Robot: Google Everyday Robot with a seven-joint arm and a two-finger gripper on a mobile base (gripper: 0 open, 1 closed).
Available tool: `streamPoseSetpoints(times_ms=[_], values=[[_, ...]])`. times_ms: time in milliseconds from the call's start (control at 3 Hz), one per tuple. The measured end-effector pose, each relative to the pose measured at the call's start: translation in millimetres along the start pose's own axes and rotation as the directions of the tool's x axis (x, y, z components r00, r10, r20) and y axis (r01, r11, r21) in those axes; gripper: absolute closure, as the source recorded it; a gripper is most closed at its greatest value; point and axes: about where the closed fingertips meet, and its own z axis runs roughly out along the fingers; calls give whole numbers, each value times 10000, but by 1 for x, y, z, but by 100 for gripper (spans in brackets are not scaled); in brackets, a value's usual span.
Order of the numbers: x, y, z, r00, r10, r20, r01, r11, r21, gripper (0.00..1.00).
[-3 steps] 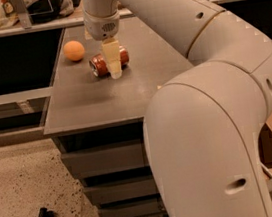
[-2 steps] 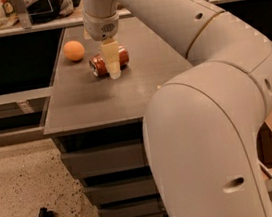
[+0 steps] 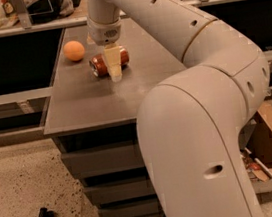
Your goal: Place coke can upright
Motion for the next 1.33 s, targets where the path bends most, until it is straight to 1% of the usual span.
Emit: streamPoseSetpoints(times_ms=[333, 667, 1000, 1333], values=[[8, -2, 10, 9996, 101, -263, -106, 9998, -174, 0], [11, -2, 20, 9997, -4, -236, -3, 9995, -317, 0], [11, -4, 25, 9997, -112, -229, 103, 9991, -408, 19], [9, -6, 29, 9992, -226, -343, 207, 9983, -540, 42]])
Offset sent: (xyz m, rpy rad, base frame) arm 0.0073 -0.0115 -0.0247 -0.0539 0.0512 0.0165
